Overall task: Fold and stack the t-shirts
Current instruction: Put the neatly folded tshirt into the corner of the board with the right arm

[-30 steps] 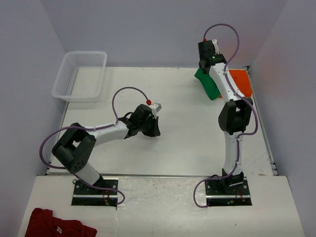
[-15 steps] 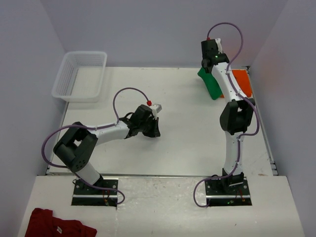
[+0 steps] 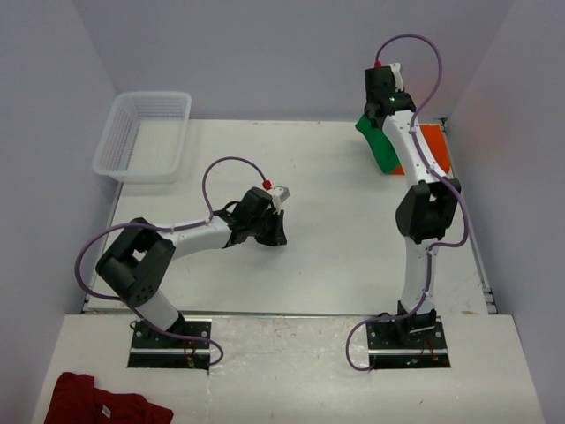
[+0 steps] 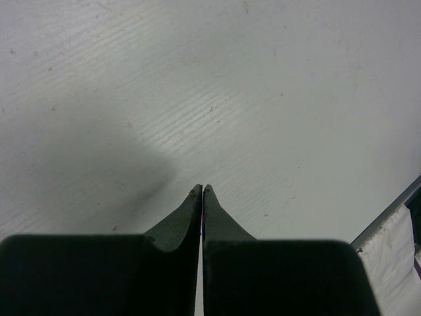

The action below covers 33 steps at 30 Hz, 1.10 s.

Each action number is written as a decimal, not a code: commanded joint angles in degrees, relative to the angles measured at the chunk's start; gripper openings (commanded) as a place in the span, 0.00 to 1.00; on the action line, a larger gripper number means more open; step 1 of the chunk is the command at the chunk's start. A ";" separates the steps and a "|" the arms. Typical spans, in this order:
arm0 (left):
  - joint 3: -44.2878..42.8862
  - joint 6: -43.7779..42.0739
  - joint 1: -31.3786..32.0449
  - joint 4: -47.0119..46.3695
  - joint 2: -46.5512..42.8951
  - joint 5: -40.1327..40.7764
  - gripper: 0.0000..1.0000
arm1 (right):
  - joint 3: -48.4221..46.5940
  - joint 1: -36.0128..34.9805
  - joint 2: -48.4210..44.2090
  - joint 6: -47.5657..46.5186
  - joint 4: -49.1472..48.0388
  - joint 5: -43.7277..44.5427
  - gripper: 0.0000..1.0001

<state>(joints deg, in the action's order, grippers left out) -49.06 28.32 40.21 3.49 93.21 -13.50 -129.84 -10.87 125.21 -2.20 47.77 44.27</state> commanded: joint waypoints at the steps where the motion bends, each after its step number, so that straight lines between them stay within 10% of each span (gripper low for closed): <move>1: -0.60 -1.16 0.22 -2.08 0.22 -1.01 0.00 | -2.35 0.85 -3.66 -0.79 -2.94 3.19 0.00; 33: 5.20 1.13 0.49 -5.42 -0.31 -3.03 0.00 | -5.34 8.59 10.50 -3.87 -11.20 2.75 0.00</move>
<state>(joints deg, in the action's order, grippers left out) -44.60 28.97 40.32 1.02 93.34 -15.73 -133.05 -3.25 136.59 -5.21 41.65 44.36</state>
